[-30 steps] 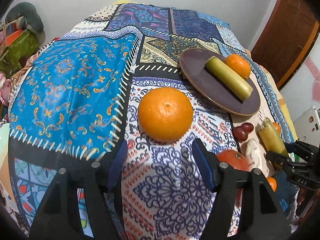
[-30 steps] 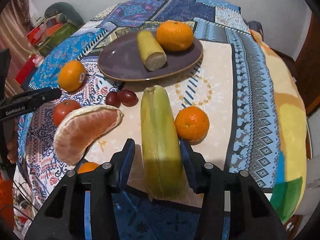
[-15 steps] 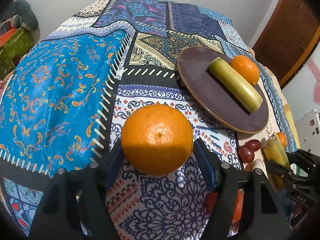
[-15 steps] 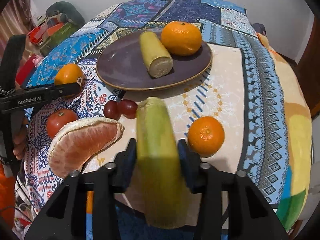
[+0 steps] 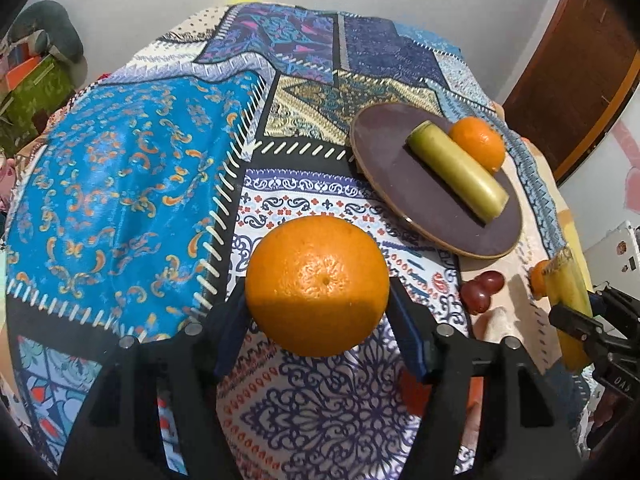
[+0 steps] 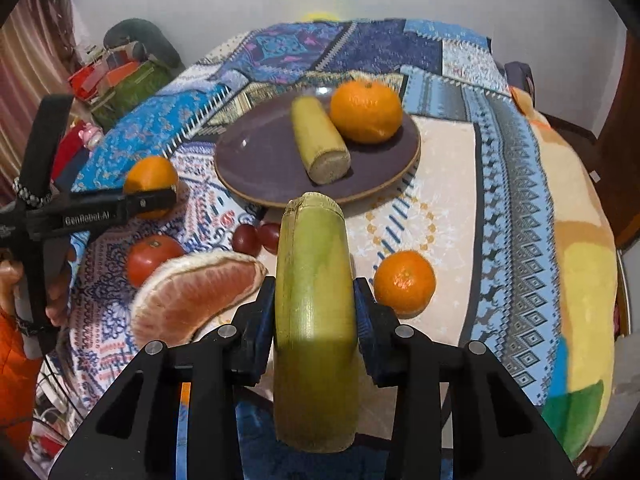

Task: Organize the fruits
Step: 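Place the corn cob and orange onto the brown plate, opening both grippers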

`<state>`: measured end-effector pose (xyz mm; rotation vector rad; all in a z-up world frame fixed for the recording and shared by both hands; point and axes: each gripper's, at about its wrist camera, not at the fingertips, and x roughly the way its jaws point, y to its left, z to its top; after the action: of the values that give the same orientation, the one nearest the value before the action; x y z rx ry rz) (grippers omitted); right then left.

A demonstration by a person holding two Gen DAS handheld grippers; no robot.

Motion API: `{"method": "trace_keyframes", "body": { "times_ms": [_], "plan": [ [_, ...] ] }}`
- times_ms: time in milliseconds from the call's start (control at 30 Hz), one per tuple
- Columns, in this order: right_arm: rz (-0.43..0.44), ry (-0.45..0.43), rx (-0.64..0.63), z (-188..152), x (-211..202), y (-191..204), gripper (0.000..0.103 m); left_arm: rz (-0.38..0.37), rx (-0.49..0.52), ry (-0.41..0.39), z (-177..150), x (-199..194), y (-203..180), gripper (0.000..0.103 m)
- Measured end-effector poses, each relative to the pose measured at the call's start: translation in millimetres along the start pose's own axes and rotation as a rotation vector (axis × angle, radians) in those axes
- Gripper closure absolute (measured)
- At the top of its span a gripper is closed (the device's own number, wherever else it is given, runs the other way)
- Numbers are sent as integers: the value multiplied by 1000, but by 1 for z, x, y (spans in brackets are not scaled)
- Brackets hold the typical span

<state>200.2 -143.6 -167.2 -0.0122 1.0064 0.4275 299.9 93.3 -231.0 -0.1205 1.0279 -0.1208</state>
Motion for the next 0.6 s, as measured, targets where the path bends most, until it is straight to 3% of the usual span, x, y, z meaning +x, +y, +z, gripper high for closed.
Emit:
{"method": "trace_keyframes", "body": {
  "times_ms": [333, 600],
  "plan": [
    [-9, -88, -19, 15, -28, -3, 69, -3, 21, -66, 11, -35, -21, 38],
    [-19, -153, -50, 40, -37, -9, 69, -8, 61, -85, 27, -37, -46, 38]
  ]
}}
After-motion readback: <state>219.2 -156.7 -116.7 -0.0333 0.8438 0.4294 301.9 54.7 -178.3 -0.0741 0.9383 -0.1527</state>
